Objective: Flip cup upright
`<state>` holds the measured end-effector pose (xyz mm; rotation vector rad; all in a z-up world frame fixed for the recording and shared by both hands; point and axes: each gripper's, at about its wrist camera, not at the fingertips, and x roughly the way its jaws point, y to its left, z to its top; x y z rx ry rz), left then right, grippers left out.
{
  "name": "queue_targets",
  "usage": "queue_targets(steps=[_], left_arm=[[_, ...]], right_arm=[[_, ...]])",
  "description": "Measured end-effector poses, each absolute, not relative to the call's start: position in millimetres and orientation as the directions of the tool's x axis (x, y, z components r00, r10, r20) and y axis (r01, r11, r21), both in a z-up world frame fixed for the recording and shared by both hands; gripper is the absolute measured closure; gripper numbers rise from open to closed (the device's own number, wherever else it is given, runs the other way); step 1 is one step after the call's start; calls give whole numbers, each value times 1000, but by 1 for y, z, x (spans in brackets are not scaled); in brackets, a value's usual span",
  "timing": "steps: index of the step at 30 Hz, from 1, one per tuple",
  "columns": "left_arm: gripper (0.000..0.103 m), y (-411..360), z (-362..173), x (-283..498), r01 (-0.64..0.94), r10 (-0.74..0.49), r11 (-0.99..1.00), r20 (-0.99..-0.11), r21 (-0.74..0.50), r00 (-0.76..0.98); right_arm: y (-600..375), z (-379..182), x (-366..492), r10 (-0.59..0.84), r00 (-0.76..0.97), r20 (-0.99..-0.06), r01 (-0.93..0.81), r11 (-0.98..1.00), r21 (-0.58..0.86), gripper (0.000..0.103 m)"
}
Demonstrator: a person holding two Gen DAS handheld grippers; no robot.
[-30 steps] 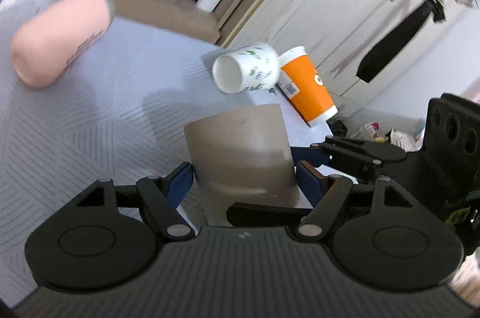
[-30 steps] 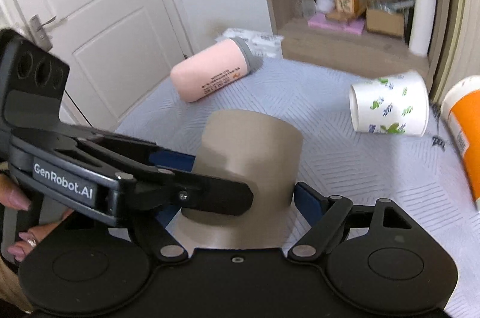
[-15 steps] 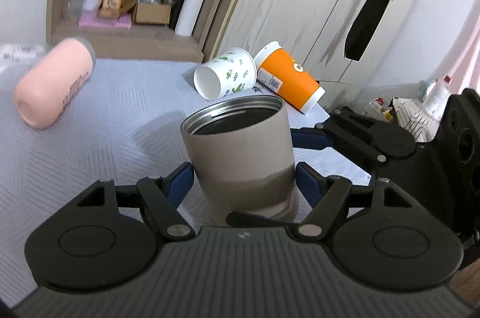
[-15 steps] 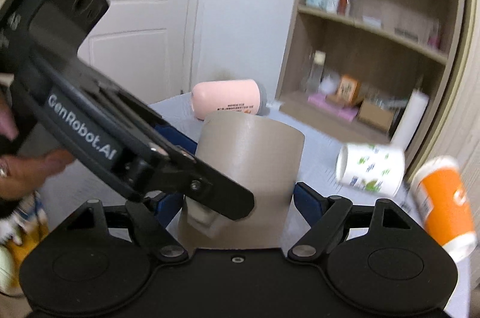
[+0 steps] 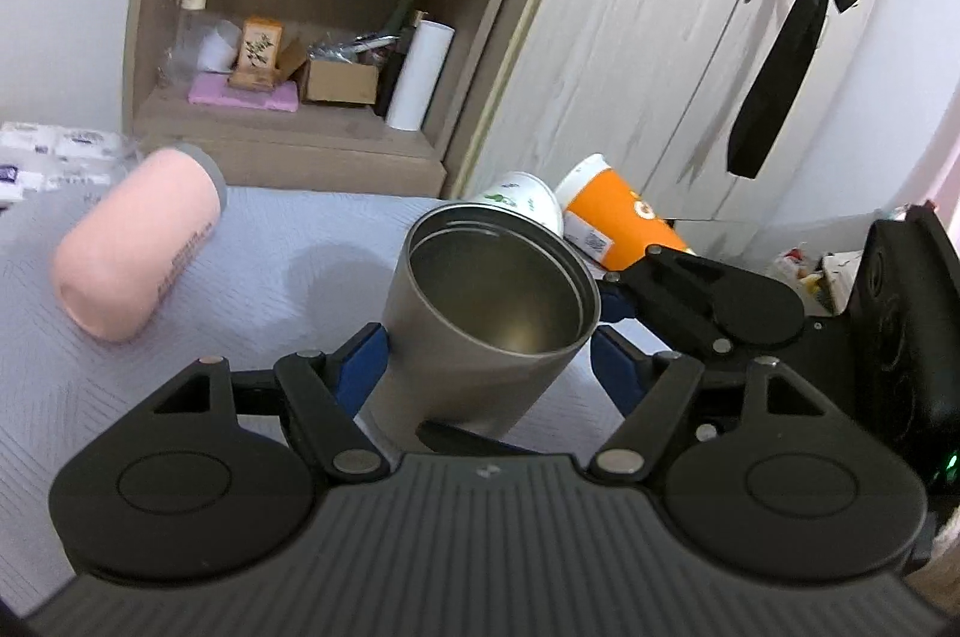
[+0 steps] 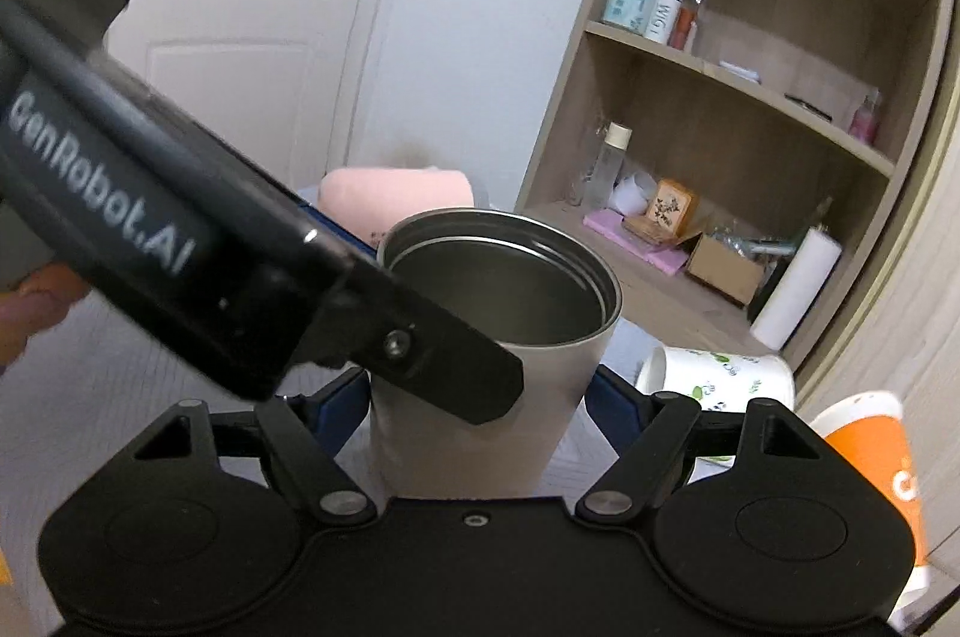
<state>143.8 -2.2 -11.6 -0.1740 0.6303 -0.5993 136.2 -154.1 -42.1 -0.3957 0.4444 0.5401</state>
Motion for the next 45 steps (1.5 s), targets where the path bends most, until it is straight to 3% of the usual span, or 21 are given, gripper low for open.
queue_targets(steps=[9,22,29,35,45], left_arm=[[30,-7,-10,158,478,-580,814,-480,-328,658],[31,-19,-16,157,479,-530,845,-484,-236,696],[31,-17,-15,153,460,-524,850,-497,-256,691],[29,-8,-5,130,421,-482,876,-489,-237,727],[26,5,20,79,292,-328,944,-490,-151,808]], right_arm=[[-164,-46,146,412,782,-468,-532,832,-157,20],[-166,-55,152,434,789,-435,-545,821,-171,20],[-167,-52,146,413,797,-441,-526,833,-171,17],[-176,-46,126,371,819,-438,-475,866,-154,16],[-195,-19,72,353,864,-358,-408,909,-89,16]])
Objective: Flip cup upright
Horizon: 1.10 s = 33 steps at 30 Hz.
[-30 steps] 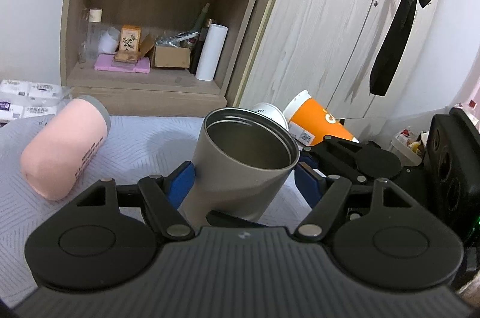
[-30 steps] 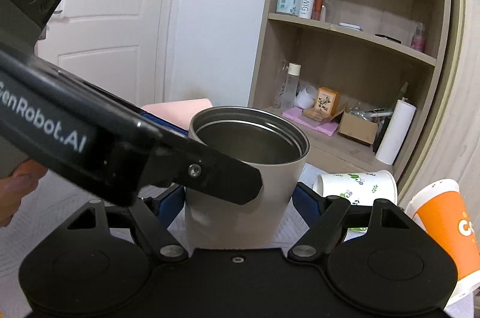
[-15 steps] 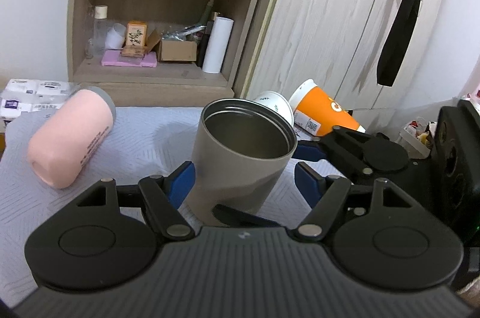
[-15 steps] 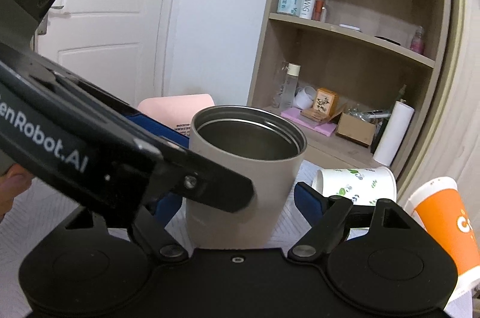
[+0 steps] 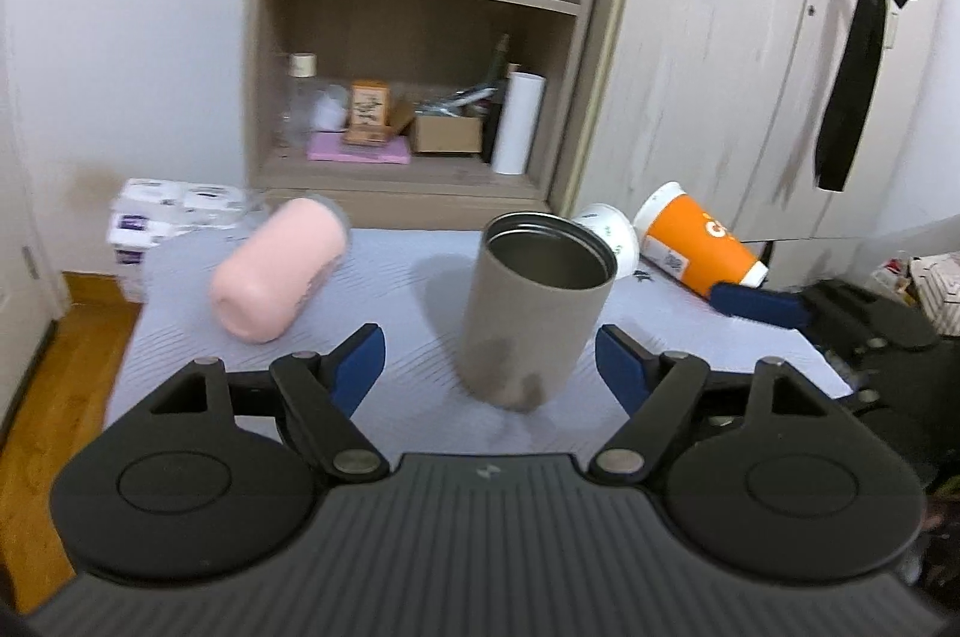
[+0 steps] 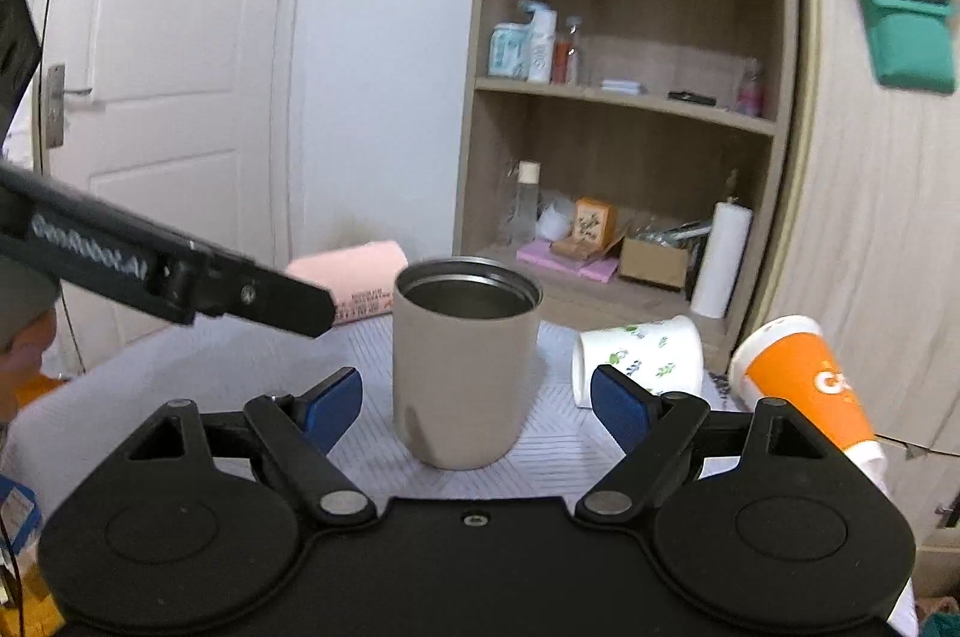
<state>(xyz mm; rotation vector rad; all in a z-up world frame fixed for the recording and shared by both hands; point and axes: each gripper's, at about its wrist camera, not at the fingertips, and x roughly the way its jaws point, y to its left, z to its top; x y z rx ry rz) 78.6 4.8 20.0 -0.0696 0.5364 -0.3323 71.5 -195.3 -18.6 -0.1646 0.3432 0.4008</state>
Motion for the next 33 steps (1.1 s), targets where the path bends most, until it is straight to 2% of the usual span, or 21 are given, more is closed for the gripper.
queue_targets(steps=[5,6,13,22,26,33], left_arm=[[24,8,29,57,242,-274,962,-498,-129,823],[21,8,30,52,235,-268,963,-500,-129,824],[15,14,37,25,148,-178,984,-501,-100,847],[4,24,35,4,98,-130,991,-527,-89,840],[0,26,33,4,85,-120,992,-554,-89,824],[0,27,32,3,46,-82,996,-577,-76,813]], right_arm=[[-196,-4,46,324,885,-334,-365,929,-67,14],[-196,-1,41,312,890,-331,-352,933,-69,14],[-198,12,16,216,905,-367,-260,963,-75,10],[-203,19,-16,122,931,-344,-147,988,-46,0],[-203,19,-22,81,929,-360,-105,993,-46,0],[-206,18,-24,66,924,-377,-87,995,-40,0]])
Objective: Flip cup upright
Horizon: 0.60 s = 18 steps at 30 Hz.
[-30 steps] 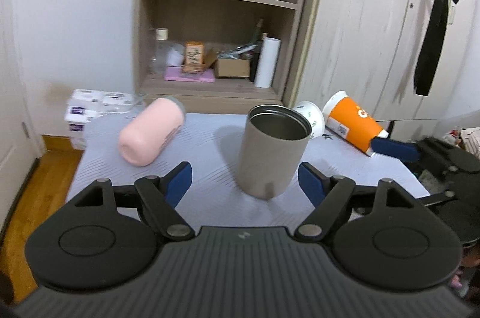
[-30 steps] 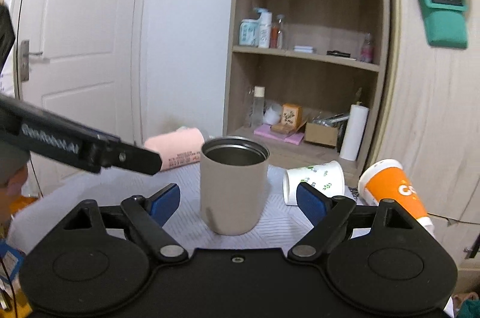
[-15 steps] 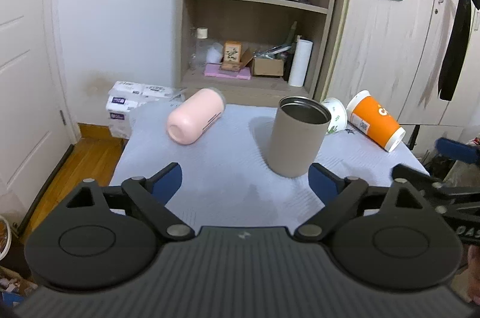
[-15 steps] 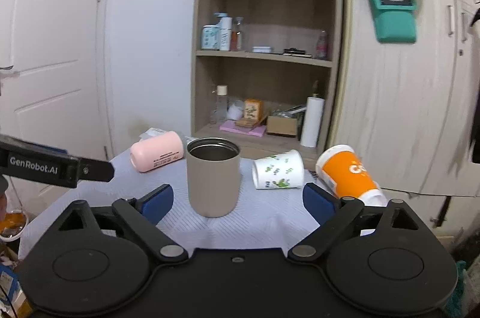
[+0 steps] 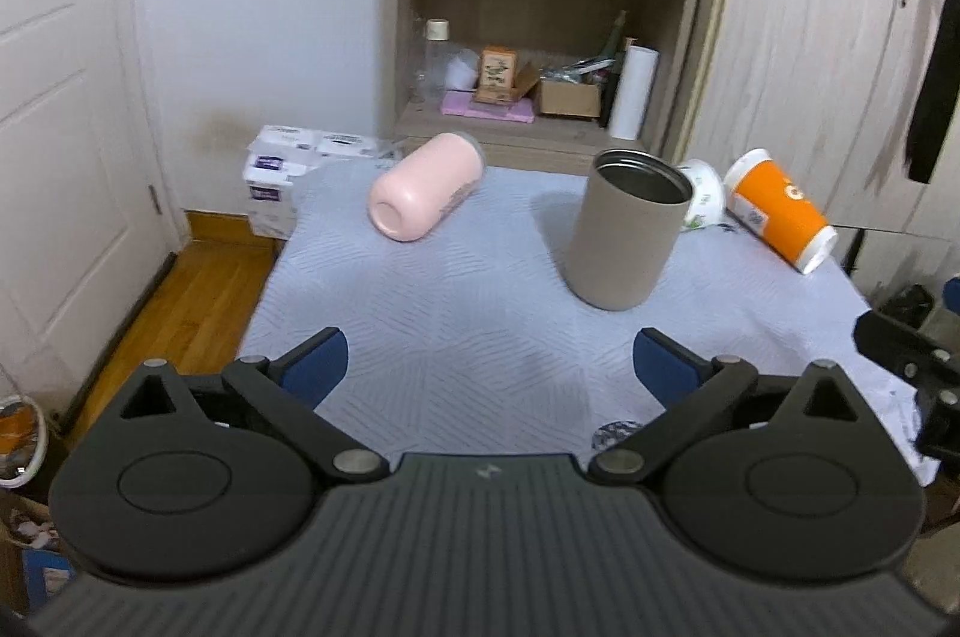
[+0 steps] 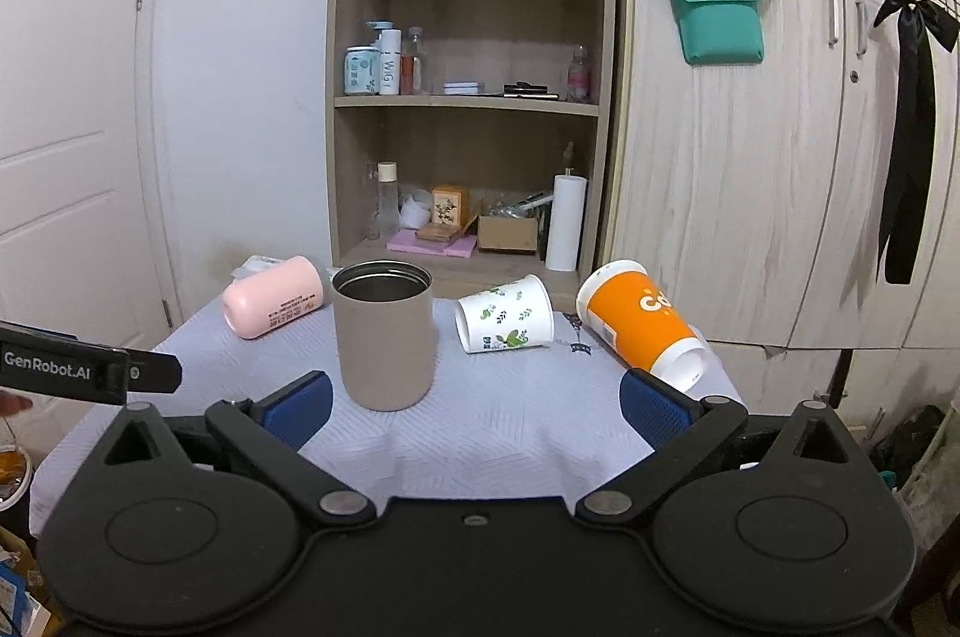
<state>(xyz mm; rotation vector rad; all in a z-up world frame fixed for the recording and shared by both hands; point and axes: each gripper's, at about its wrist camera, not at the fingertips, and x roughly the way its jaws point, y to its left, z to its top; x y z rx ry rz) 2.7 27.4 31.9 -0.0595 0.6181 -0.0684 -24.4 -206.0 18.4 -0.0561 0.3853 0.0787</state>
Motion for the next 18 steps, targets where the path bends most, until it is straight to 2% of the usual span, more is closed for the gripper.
queue_targets(steps=[18], left_arm=[[0,20,27,10,47,-36,999,-631,1,775]], right_arm=[[-213,15,-20,-15,902,-432,-12,998,-58,0]])
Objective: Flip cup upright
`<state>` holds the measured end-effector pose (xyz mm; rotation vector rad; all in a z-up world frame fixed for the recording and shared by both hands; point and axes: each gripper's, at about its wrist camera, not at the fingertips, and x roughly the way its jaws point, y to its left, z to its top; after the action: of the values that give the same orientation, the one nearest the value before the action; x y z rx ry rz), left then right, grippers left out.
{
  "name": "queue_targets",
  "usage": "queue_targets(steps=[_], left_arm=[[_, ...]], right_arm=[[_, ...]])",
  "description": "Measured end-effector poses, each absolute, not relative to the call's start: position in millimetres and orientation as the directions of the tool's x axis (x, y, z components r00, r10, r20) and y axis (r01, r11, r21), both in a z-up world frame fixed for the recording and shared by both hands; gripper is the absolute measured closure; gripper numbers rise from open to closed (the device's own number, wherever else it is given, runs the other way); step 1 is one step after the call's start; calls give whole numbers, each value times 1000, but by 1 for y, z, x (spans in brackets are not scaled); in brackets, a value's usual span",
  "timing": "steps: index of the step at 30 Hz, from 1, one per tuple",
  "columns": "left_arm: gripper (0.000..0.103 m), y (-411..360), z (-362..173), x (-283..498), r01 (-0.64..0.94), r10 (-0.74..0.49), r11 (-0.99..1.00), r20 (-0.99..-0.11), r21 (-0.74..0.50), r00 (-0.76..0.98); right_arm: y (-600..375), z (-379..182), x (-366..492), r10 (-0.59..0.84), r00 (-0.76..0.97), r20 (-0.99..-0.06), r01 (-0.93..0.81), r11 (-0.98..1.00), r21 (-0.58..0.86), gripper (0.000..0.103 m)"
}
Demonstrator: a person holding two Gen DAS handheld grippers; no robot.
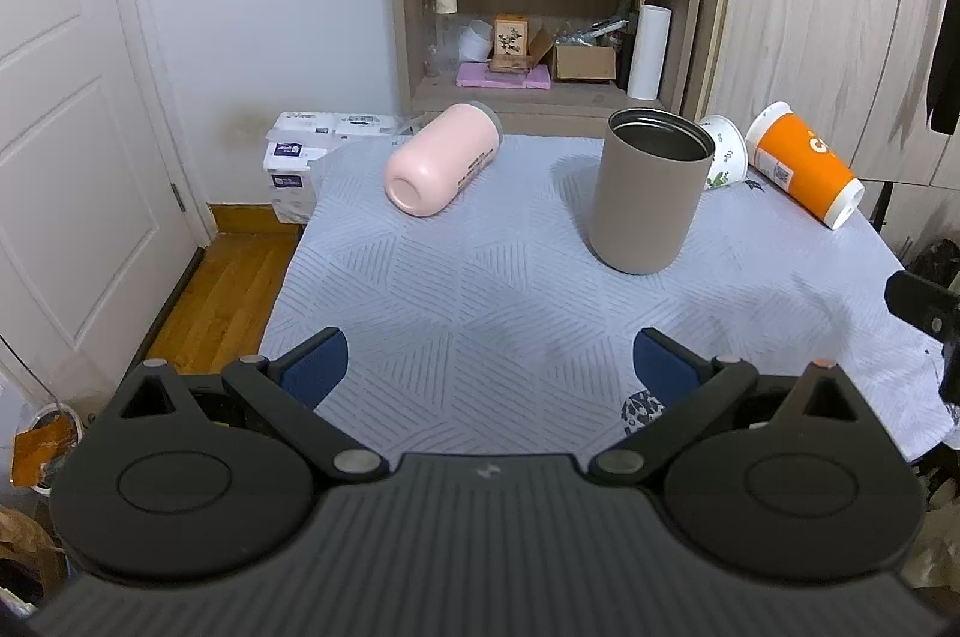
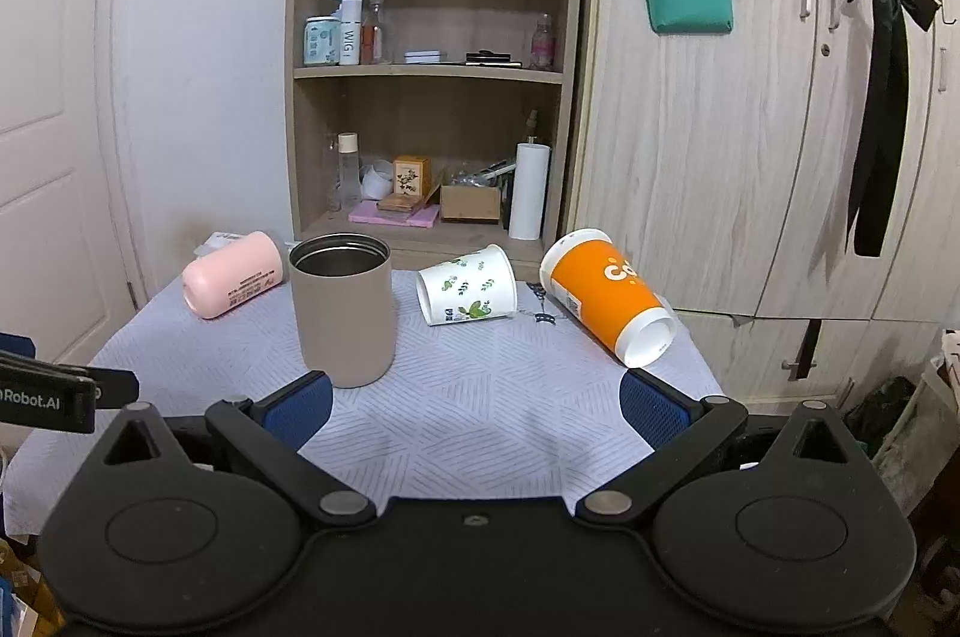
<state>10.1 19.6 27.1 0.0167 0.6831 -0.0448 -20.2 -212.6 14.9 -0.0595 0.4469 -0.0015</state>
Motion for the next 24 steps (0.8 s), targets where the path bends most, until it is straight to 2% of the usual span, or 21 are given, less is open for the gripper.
queue_targets(steps=[24], left_arm=[[0,18,25,9,62,-44,998,-646,5,762]], right_arm=[[-219,10,-22,-29,893,-450,8,999,-48,0]])
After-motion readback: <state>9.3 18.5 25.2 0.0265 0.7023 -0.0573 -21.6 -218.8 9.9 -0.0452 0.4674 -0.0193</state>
